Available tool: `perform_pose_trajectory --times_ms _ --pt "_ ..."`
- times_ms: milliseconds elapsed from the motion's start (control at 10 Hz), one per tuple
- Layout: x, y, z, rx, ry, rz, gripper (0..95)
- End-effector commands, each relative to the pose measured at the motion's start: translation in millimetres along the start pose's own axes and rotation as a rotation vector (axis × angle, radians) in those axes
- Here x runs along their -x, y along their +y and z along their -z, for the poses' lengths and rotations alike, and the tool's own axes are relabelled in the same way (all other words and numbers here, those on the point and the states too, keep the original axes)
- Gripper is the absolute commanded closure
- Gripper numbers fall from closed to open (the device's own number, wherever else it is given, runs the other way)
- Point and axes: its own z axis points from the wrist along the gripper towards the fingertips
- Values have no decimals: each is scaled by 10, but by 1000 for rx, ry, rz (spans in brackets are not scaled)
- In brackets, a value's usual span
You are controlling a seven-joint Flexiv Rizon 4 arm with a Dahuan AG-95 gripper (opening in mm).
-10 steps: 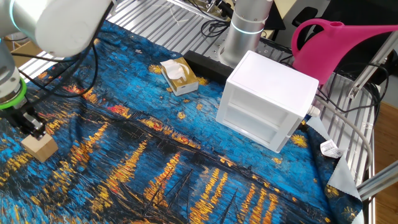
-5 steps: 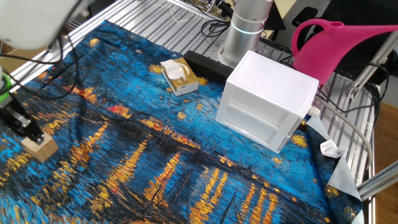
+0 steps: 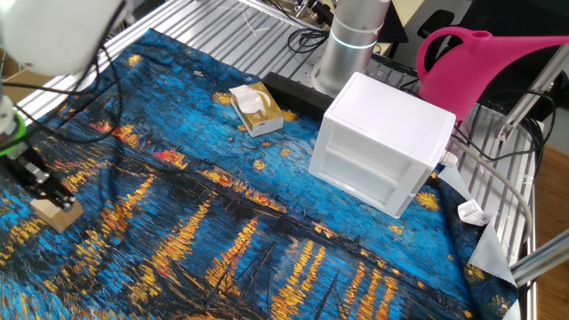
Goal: Pick up the small block on the left and move it to the right
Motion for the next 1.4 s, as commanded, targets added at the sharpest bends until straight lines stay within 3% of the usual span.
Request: perform_pose_trajectory --times_ms 100,1100,1400 --pt "48 -5 -6 6 12 2 0" --pt "50 -34 -198 -6 15 20 0" --pt "58 -34 -305 -6 15 22 0"
